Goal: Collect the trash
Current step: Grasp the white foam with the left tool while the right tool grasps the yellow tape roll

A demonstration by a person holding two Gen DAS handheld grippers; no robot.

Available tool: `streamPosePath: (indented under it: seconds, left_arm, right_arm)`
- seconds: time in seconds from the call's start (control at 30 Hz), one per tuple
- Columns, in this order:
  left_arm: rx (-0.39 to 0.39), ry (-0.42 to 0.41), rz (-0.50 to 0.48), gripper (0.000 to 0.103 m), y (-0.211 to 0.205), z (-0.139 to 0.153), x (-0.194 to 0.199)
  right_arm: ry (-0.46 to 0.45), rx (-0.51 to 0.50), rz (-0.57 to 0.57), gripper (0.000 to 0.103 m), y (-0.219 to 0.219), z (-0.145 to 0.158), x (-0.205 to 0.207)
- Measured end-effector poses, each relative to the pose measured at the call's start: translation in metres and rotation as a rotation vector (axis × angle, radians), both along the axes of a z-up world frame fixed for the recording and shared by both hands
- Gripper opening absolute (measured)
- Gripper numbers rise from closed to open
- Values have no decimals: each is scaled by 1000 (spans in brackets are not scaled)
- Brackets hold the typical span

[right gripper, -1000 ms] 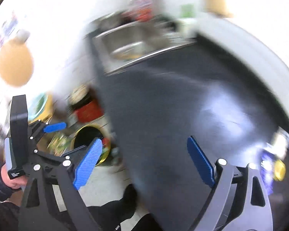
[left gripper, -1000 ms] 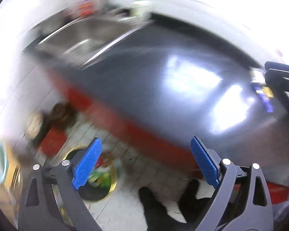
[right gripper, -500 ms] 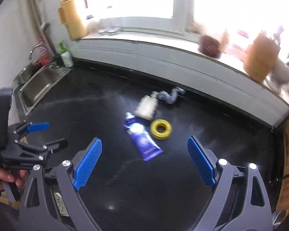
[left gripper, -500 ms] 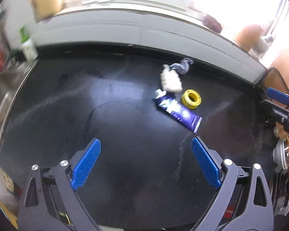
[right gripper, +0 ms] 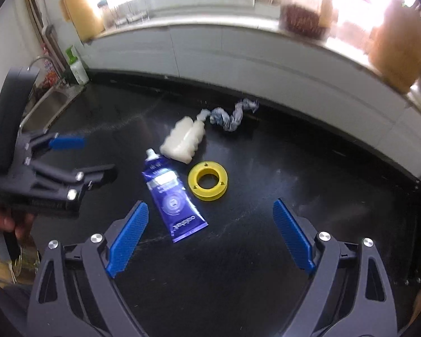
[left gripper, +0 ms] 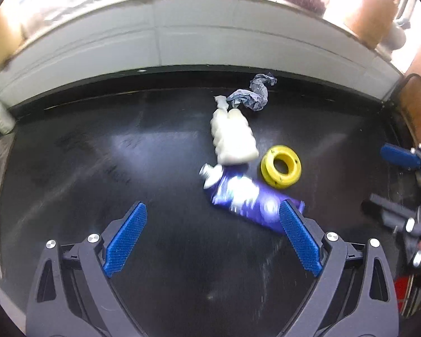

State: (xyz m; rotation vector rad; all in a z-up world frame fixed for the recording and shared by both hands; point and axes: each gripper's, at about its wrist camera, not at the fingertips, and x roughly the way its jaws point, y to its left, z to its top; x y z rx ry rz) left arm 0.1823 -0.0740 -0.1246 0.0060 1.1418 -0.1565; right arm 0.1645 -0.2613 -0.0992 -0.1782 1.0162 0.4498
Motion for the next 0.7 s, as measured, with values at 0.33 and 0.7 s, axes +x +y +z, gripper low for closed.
streamPosePath:
  seconds: [0.33, 0.7]
  left_arm:
    - [-29, 94, -81, 92, -23, -57, 89]
    - [4, 64, -208, 49, -41, -74, 101]
  right_arm:
    - [90, -6, 63, 87, 15, -80, 42]
    - [66, -33, 139, 73, 40, -109, 63]
